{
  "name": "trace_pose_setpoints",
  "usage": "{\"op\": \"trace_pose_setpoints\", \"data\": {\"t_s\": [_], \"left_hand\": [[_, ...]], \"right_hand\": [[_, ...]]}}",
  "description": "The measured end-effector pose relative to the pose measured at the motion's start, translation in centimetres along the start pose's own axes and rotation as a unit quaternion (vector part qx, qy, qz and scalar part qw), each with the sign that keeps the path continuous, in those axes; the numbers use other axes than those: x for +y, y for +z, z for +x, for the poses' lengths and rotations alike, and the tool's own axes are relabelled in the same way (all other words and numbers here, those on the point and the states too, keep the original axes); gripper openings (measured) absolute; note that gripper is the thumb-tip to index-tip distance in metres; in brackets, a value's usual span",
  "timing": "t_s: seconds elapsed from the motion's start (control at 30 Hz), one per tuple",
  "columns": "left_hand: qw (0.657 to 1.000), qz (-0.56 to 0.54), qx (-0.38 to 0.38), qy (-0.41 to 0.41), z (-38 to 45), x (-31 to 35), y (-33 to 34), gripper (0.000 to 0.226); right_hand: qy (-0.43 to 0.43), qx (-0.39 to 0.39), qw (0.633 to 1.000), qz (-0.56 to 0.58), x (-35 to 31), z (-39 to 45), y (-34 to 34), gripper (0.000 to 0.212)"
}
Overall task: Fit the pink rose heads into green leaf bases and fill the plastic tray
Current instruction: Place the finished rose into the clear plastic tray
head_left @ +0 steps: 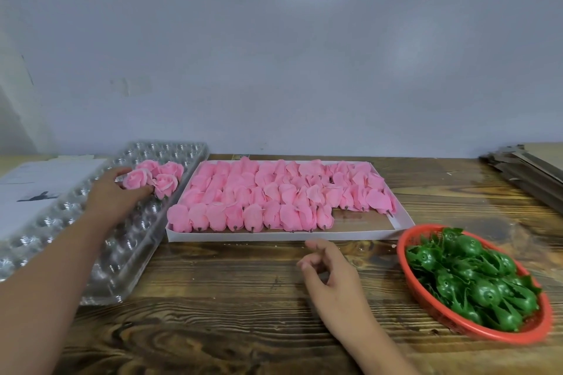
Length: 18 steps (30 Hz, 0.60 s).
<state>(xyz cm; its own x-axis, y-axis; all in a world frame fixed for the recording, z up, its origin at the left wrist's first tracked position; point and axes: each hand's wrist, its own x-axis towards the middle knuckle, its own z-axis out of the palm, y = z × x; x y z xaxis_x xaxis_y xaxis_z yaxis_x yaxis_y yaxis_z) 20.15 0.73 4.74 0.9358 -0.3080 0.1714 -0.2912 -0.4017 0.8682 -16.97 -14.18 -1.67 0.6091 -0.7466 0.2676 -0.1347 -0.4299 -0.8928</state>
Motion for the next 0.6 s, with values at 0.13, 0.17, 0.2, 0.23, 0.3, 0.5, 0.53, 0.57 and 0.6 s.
{"op": "trace_pose_setpoints", "data": {"t_s": [0.13,0.17,0.2,0.23,0.3,0.5,0.53,0.57,0.6], "left_hand": [[1.0,0.014,0.0,0.01,0.2,-0.1,-0.3,0.062],[1.0,0.022,0.005,0.012,0.2,-0.2,-0.3,0.06],[0.999,0.029,0.008,0.013,0.1,-0.2,-0.3,0.059],[0.999,0.038,0.01,0.015,0.1,-0.2,-0.3,0.057],[0.998,0.061,0.001,0.015,0.0,0.0,-0.3,0.051],[0.996,0.082,-0.02,0.015,-1.0,0.9,-0.4,0.064],[0.996,0.083,-0.022,0.016,-1.0,0.9,-0.4,0.065],[0.996,0.084,-0.025,0.016,-0.9,0.8,-0.3,0.063],[0.996,0.086,-0.029,0.015,-0.6,0.7,-0.1,0.057]], "right_hand": [[0.002,-0.008,1.0,-0.002,-0.3,-0.1,-0.1,0.033],[0.001,-0.008,1.0,-0.002,-0.4,-0.1,-0.2,0.033],[0.002,-0.007,1.0,-0.002,-0.4,-0.1,-0.2,0.033],[0.003,-0.008,1.0,-0.003,-0.4,-0.1,-0.2,0.033],[0.004,-0.009,1.0,-0.003,-0.4,-0.1,-0.1,0.033],[0.003,-0.008,1.0,-0.001,-0.4,-0.1,-0.1,0.032],[0.003,-0.007,1.0,-0.001,-0.3,0.0,-0.1,0.032],[0.003,-0.006,1.0,-0.001,-0.4,0.0,0.0,0.032],[0.004,-0.006,1.0,-0.001,-0.4,-0.1,0.0,0.032]]}}
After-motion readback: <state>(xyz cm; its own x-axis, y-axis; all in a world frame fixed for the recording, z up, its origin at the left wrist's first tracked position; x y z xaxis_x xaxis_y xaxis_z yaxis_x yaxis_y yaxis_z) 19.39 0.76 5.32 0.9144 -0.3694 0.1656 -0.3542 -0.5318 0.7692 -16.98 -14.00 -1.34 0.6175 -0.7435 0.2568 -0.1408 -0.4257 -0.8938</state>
